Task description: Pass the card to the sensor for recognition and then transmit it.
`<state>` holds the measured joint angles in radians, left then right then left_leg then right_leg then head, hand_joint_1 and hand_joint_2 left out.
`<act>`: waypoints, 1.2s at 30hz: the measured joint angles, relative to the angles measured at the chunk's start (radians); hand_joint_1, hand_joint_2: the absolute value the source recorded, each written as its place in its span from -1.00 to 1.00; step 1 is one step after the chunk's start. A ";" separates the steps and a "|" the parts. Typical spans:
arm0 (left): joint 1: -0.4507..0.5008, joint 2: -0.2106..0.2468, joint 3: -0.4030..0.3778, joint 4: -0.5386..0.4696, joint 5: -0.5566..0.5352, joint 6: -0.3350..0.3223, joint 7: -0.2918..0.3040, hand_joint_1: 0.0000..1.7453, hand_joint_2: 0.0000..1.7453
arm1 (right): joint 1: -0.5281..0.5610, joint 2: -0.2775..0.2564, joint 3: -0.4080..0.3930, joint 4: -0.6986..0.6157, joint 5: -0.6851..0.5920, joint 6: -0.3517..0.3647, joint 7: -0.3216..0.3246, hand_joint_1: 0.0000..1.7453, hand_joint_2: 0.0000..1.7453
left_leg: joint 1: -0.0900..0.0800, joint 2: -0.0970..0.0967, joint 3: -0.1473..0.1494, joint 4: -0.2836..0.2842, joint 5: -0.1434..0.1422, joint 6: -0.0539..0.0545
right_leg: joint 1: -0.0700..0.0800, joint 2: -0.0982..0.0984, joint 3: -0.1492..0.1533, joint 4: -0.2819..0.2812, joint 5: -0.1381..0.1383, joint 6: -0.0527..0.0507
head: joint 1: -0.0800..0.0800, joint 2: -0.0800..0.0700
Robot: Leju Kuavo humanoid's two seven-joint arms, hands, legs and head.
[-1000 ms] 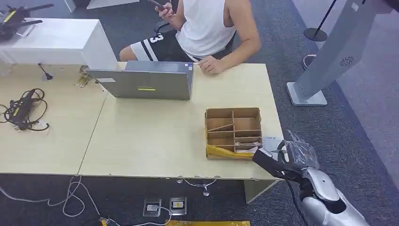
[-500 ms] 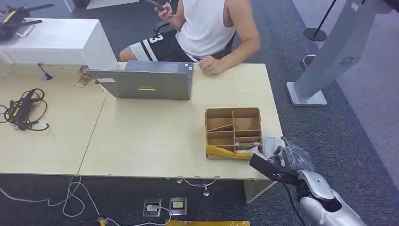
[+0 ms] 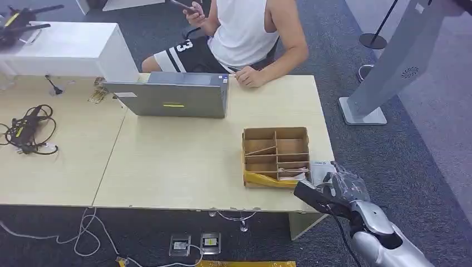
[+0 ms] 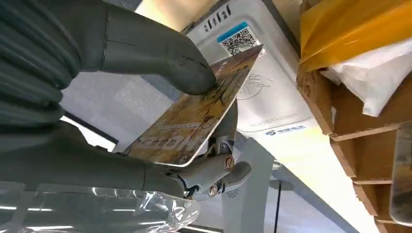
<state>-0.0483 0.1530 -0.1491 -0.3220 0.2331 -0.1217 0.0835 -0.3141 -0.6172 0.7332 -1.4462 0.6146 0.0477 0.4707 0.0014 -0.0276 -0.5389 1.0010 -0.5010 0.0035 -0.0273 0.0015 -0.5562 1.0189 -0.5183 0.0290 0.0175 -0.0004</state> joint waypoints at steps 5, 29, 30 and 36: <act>0.000 0.002 -0.002 0.000 0.006 0.000 0.000 -1.00 -1.00 | -0.005 0.007 0.007 0.005 0.000 0.000 0.000 1.00 1.00 | 0.000 0.000 0.000 0.000 0.000 0.000 | 0.000 0.000 0.000 0.000 0.000 0.000 | 0.000 0.000; -0.002 0.004 -0.043 0.008 0.020 0.000 0.003 -1.00 -1.00 | -0.077 0.017 -0.079 -0.089 0.240 -0.135 0.126 1.00 1.00 | 0.000 0.000 0.000 0.000 0.000 0.000 | 0.000 0.000 0.000 0.000 0.000 0.000 | 0.000 0.000; -0.002 0.004 -0.047 0.009 0.020 0.000 0.003 -1.00 -1.00 | -0.085 0.017 -0.086 -0.104 0.247 -0.134 0.135 1.00 1.00 | 0.000 0.000 0.000 0.000 0.000 0.000 | 0.000 0.000 0.000 0.000 0.000 0.000 | 0.000 0.000; -0.006 0.002 -0.051 0.010 0.020 0.000 -0.015 -1.00 -1.00 | -0.185 0.018 -0.113 -0.177 0.306 -0.081 0.179 1.00 1.00 | 0.000 0.000 0.000 0.000 0.000 0.000 | 0.000 0.000 0.000 0.000 0.000 0.000 | 0.000 0.000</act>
<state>-0.0540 0.1545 -0.2002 -0.3120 0.2529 -0.1217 0.0683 -0.4992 -0.5993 0.6199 -1.6231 0.9201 -0.0337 0.6496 0.0012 -0.0275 -0.5390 1.0014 -0.5008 0.0035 -0.0275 0.0016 -0.5564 1.0191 -0.5179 0.0291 0.0179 -0.0004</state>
